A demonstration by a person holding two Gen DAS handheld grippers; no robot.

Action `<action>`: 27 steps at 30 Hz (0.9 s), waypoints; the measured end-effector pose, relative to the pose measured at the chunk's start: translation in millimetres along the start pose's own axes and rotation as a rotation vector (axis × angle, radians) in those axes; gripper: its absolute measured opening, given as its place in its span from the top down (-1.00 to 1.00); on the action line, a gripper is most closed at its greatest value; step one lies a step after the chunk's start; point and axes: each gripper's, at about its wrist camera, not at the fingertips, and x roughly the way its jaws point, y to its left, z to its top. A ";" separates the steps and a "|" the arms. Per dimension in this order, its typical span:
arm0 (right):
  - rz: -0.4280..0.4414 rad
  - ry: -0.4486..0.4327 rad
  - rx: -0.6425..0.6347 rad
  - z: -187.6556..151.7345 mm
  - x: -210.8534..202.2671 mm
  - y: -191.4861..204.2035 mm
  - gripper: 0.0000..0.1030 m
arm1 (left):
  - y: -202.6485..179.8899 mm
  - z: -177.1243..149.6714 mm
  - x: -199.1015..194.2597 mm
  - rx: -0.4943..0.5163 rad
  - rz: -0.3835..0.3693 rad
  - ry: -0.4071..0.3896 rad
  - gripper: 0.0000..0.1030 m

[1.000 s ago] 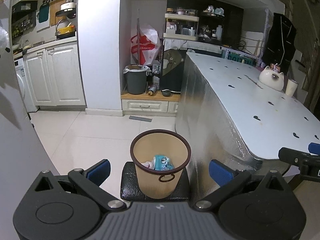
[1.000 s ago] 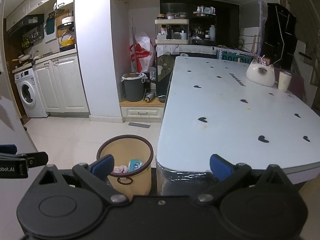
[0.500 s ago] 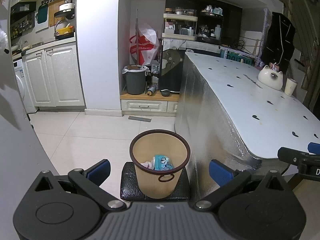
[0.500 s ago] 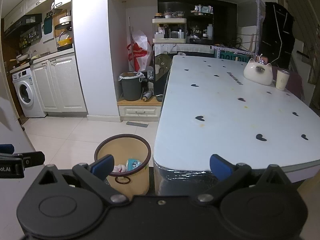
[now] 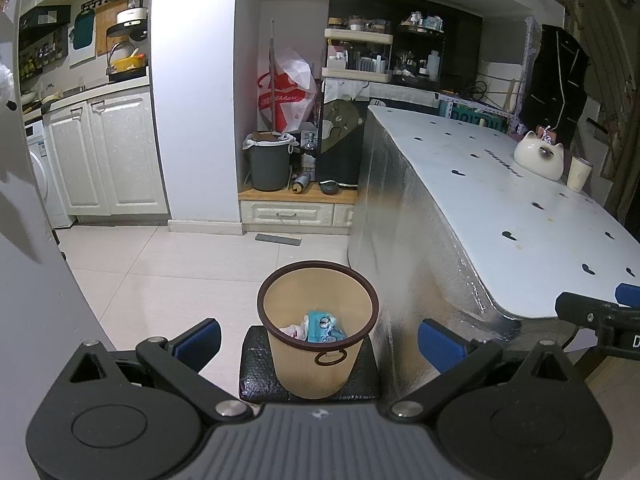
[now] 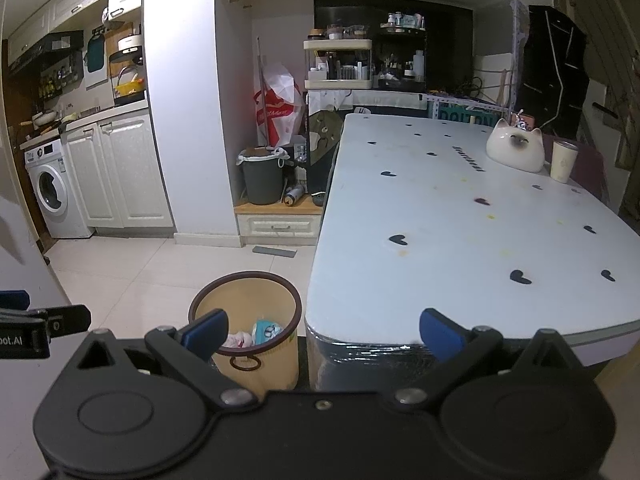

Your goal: Collect trash

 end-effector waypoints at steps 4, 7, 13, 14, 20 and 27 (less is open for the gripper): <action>0.000 -0.004 0.001 0.5 -1.8 -0.6 -1.00 | -0.5 0.1 -0.3 0.001 -0.001 0.000 -1.00; 0.000 -0.004 0.001 0.3 -2.1 -0.5 -1.00 | -0.9 -0.3 -0.3 0.000 0.000 0.000 -1.00; 0.000 -0.006 0.001 0.5 -2.0 -0.9 -1.00 | -1.2 -0.5 -0.3 -0.001 0.000 0.000 -1.00; -0.001 -0.005 0.001 0.3 -1.9 -0.8 -1.00 | -1.3 -0.5 -0.3 -0.001 -0.001 0.000 -1.00; 0.001 -0.006 0.000 0.2 -1.8 -1.3 -1.00 | -1.8 -0.7 -0.4 -0.001 -0.001 -0.001 -1.00; -0.001 -0.006 0.001 0.4 -2.5 -1.0 -1.00 | -2.6 -0.1 -0.4 0.001 -0.001 -0.001 -1.00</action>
